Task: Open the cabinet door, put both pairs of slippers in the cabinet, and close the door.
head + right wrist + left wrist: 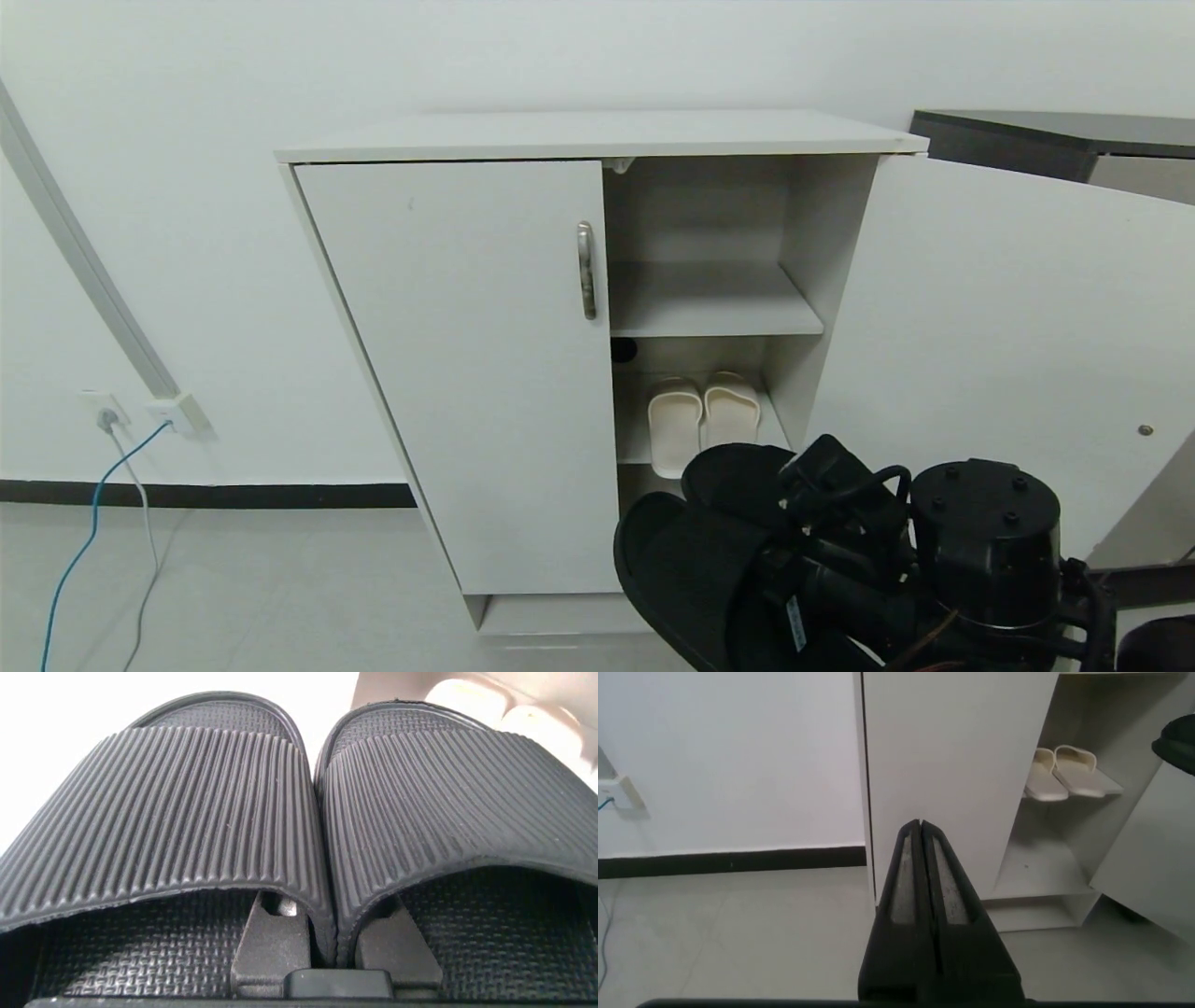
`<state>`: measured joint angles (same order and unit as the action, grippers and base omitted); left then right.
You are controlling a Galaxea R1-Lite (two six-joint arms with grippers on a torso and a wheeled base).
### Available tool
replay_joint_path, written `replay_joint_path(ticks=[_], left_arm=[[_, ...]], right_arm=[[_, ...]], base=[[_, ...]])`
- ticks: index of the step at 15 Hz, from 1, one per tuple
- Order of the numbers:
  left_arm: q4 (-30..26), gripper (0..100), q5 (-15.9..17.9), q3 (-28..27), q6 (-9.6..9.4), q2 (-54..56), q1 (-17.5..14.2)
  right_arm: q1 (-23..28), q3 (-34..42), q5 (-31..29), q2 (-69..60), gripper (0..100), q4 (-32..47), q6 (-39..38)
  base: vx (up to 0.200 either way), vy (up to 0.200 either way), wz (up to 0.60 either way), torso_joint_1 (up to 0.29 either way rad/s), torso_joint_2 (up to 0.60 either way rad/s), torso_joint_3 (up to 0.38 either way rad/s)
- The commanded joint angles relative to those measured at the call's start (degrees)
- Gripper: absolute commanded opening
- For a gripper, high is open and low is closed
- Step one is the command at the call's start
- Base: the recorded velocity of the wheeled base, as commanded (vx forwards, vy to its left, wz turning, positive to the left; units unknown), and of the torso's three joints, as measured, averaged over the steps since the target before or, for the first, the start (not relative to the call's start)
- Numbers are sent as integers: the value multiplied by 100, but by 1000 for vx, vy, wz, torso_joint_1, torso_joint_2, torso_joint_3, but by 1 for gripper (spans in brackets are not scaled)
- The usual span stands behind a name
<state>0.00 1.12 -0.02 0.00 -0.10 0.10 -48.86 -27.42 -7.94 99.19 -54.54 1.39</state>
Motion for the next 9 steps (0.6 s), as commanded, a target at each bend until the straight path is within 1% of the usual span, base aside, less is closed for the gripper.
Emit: replay_joint_path(ticks=[1,5,8,9], left_arm=[[0,0,2,-6,0,1,-1],[0,0,2,2,0,1,-1],[0,0,11,2,0,1,-1],[0,0,11,2,0,1,-1]], right_arm=[[-27,-44,-6,82,0,-4,2],[-247,-1046,-1439,873,0,5,-324],[-300,-1776,-2151,1322,0,128,-578],[-300,-2031,-2388,1374,0,330,-605]], base=[[0,0,0,0,0,0],[0,0,0,0,0,0],[0,0,0,0,0,0],[0,0,0,0,0,0]])
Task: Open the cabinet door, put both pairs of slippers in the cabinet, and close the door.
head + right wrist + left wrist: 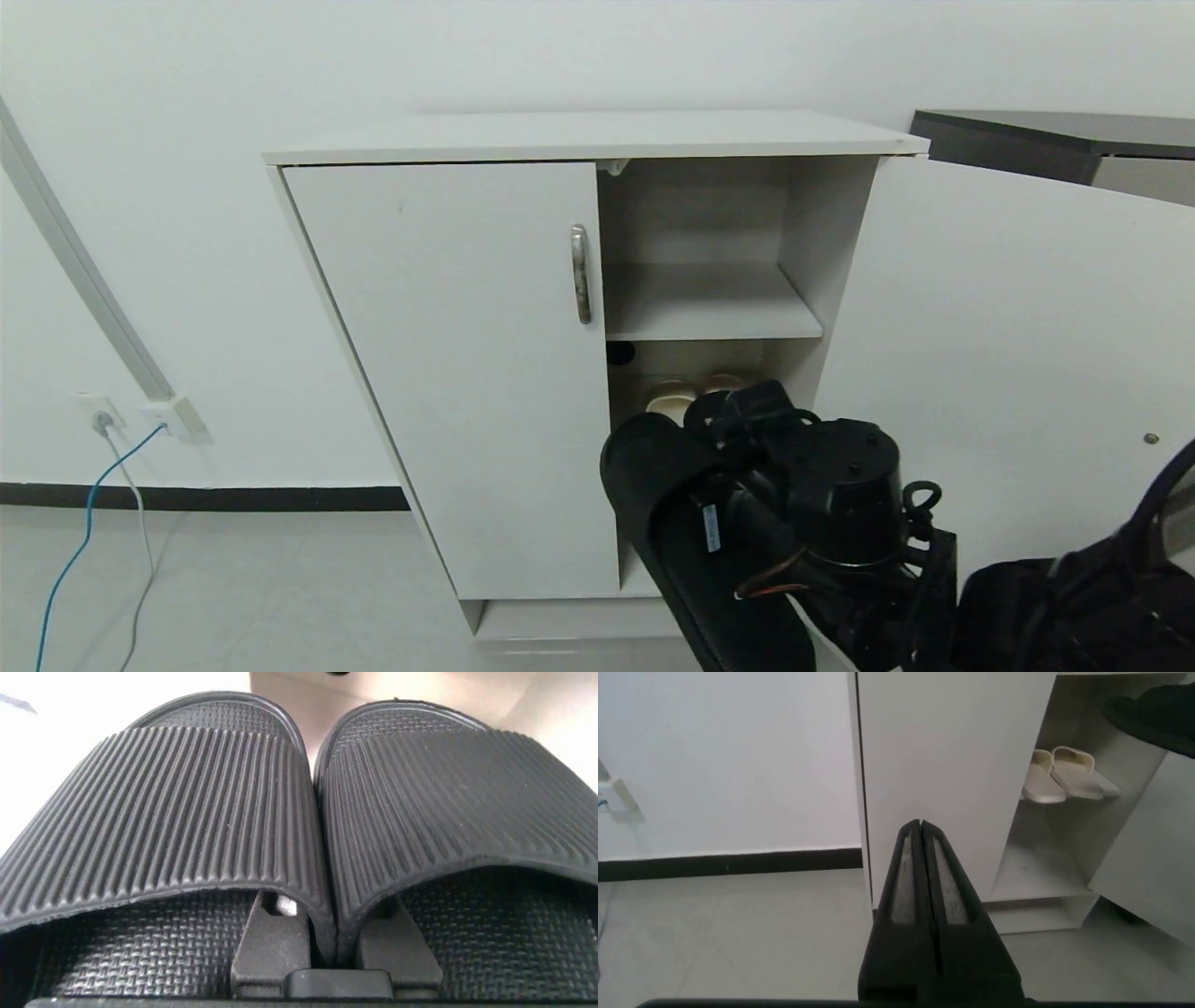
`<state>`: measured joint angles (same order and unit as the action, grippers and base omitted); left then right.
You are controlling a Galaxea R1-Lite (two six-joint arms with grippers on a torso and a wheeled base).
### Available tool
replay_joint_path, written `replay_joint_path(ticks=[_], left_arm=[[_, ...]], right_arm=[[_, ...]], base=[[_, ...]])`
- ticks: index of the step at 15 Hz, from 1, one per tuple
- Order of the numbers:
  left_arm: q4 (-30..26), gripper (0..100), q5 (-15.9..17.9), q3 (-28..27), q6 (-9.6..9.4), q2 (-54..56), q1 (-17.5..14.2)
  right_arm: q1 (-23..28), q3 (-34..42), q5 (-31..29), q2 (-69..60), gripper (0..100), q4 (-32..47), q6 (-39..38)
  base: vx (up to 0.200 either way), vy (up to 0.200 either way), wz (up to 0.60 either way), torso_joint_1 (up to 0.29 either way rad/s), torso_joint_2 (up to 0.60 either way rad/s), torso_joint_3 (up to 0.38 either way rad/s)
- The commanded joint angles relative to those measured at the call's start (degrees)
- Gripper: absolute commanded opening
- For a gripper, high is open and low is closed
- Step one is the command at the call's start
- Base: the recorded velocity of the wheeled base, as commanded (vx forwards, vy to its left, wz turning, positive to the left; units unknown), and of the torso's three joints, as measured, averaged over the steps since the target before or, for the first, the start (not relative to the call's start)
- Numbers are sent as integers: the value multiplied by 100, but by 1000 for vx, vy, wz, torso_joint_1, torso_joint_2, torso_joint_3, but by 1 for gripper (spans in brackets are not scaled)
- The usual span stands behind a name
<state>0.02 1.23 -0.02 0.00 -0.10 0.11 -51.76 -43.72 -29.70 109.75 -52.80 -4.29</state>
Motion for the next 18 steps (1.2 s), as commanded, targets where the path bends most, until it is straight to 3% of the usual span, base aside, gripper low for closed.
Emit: replay_joint_path(ticks=[1,3,5,8,14,18], left_arm=[[-2,0,0,-6,0,1,-2],[-2,0,0,-6,0,1,-11],[-2,0,0,2,0,10,-2],[-2,0,0,-6,0,1,-2],[-2,0,0,-6,-18,1,-2],[-2,0,0,-6,-9,1,-2]], right_arm=[[-9,-665,-414,328,0,525,-89],[-27,-1201,-722,310,0,1254,-362],[-18,-2141,-1566,301,0,2564,-678],[70,-2906,-1759,301,0,3206,-696],[412,-3310,-1768,345,0,3390,-863],[465,-3310,-1750,380,0,3399,-924]], base=[[0,0,0,0,0,0],[0,0,0,0,0,0],[0,0,0,0,0,0],[0,0,0,0,0,0],[0,0,0,0,0,0],[200,0,0,1,6,1]])
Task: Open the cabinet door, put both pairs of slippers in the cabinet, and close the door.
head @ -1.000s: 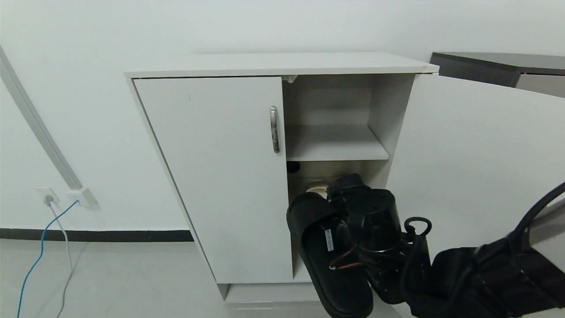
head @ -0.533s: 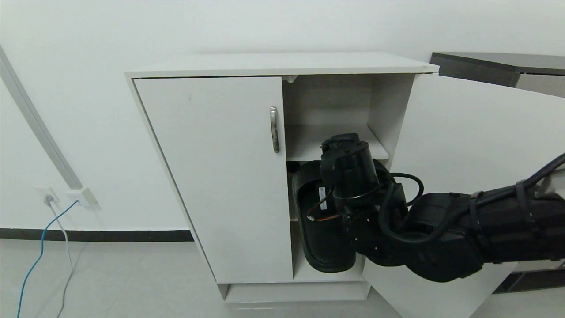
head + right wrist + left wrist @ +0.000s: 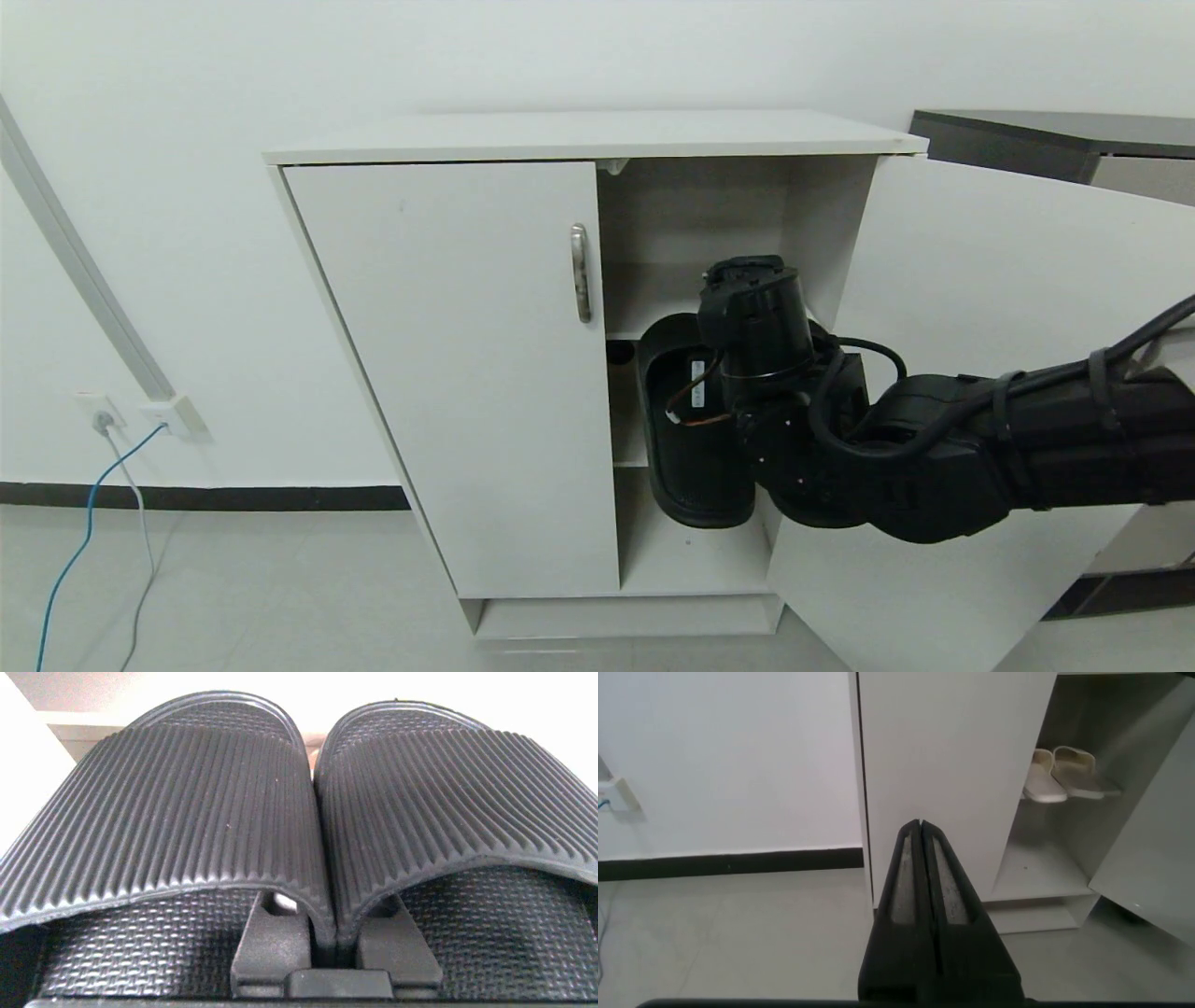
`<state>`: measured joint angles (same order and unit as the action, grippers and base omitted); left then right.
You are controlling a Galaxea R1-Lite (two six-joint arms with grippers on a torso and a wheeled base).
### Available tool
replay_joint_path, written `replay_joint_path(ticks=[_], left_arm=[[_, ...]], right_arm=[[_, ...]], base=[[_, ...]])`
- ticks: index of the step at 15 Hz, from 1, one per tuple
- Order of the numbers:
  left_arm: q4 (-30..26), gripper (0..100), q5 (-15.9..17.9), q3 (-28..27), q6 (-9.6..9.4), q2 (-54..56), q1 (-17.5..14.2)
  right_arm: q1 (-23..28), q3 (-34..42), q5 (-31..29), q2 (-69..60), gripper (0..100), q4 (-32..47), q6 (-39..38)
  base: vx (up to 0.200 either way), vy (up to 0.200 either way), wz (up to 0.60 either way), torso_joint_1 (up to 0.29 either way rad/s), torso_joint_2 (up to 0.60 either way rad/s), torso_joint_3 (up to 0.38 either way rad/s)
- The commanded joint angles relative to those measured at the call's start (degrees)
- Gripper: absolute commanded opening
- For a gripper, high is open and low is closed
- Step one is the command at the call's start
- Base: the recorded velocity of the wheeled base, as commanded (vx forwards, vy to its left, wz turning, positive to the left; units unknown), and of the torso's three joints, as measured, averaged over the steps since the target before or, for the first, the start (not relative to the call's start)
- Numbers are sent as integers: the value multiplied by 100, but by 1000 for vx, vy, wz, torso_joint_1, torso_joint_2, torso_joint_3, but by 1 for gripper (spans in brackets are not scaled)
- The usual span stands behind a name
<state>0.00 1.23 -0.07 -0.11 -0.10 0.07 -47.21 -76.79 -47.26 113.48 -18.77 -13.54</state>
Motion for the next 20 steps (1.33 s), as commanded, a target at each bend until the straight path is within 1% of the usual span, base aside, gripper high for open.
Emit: replay_joint_path(ticks=[1,8,11,13,16,18,20], left_arm=[[0,0,0,-1,2,1,1],[0,0,0,7,2,1,1],[0,0,0,-1,11,1,1],[0,0,0,-1,11,1,1],[0,0,0,-1,11,1,1],[0,0,0,7,11,1,1],[0,0,-9,-1,11,1,-7]], right_arm=[[10,-3,15,7,0,-4,1],[19,15,68,7,0,-4,1],[37,-47,279,34,0,-4,1],[151,-205,393,139,0,58,1],[344,-926,595,464,0,700,-69],[432,-1260,798,596,0,1007,-96],[529,-1576,965,781,0,1139,-131]], base=[[200,0,0,-7,2,7],[200,0,0,-1,3,4],[0,0,0,0,0,0],[0,0,0,0,0,0],[0,0,0,0,0,0],[0,0,0,0,0,0],[0,0,0,0,0,0]])
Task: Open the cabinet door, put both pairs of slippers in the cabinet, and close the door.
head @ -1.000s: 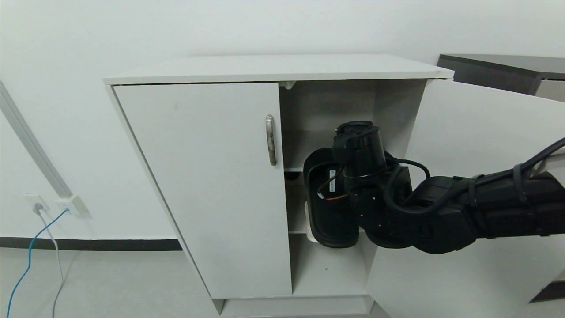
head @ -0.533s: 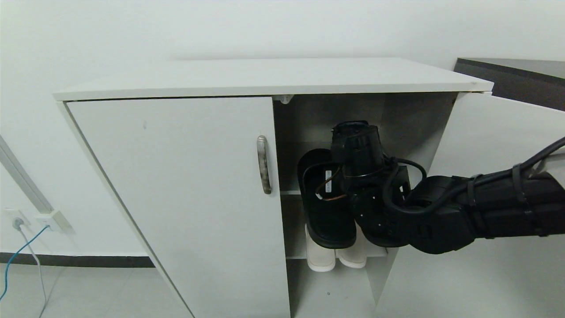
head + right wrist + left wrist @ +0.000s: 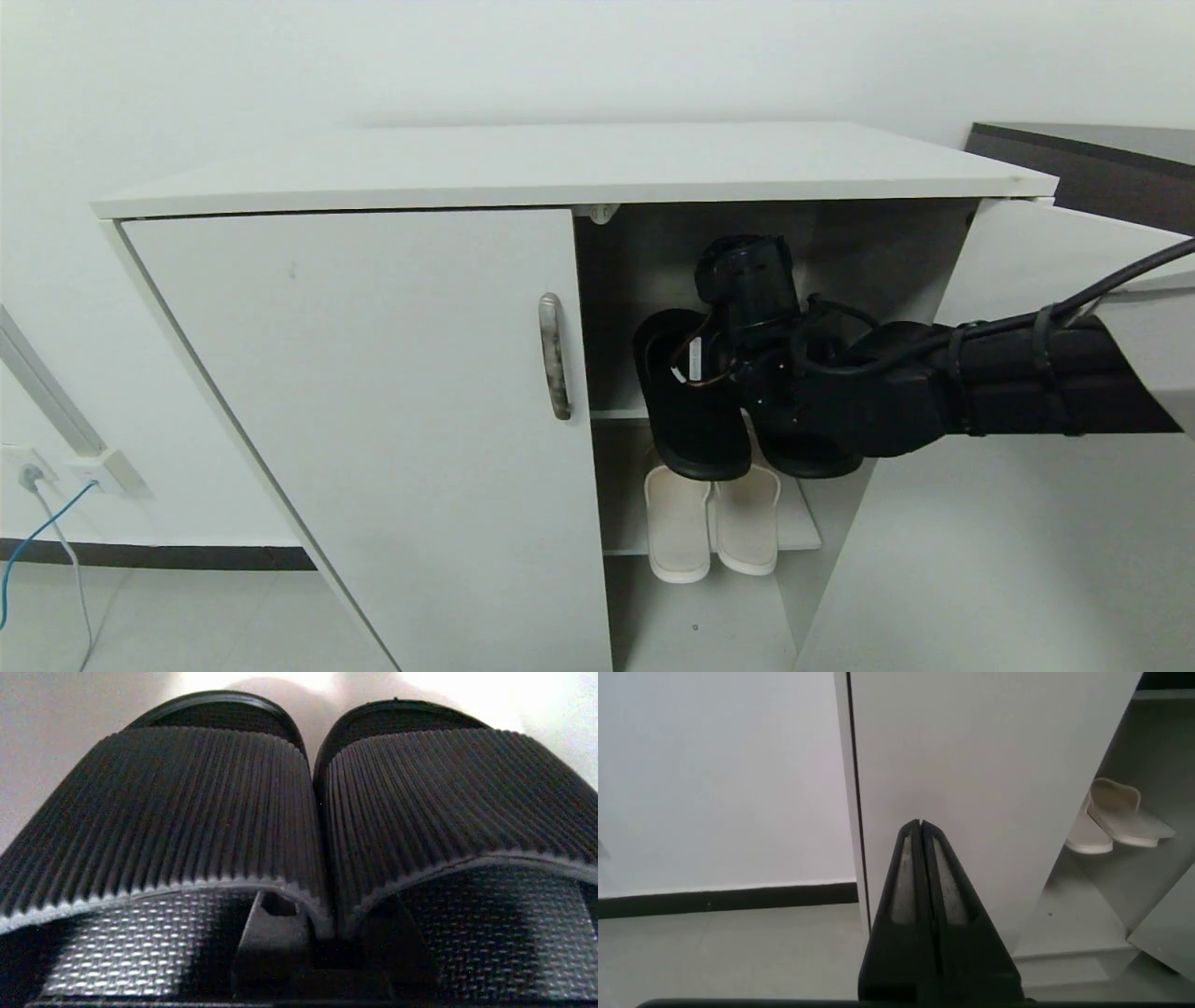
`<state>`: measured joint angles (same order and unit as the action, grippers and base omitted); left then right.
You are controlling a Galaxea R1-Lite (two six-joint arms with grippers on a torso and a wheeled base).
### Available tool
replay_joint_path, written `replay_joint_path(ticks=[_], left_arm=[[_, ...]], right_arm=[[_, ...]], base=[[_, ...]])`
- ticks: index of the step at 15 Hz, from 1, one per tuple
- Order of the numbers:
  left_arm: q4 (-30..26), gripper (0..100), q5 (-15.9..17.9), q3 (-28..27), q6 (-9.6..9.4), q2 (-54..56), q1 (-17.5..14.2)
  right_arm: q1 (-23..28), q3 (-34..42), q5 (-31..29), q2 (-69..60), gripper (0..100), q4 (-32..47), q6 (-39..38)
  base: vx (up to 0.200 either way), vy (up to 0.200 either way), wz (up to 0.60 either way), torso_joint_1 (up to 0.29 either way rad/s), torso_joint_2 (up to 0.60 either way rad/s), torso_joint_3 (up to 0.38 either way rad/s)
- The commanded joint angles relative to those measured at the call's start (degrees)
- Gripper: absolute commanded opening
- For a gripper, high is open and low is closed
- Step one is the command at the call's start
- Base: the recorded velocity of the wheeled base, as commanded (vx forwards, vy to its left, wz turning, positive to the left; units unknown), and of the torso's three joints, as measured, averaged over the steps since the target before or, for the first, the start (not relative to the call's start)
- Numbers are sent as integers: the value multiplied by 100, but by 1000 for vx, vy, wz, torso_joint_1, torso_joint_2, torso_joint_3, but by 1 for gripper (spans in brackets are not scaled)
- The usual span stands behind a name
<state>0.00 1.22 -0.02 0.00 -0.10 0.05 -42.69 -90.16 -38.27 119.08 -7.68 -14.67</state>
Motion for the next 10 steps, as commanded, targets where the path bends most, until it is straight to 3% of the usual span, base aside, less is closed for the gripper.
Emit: replay_joint_path(ticks=[1,8,9,10], left_arm=[[0,0,-8,-6,0,1,4],[0,0,-8,2,0,1,4],[0,0,1,-6,0,1,4],[0,0,-8,-6,0,1,4]], right_arm=[[129,-406,100,335,0,39,-19],[296,-1039,91,669,0,249,-19],[314,-1082,91,696,100,276,-19],[332,-1091,91,705,100,285,-19]], base=[[0,0,0,0,0,0],[0,0,0,0,0,0],[0,0,0,0,0,0],[0,0,0,0,0,0]])
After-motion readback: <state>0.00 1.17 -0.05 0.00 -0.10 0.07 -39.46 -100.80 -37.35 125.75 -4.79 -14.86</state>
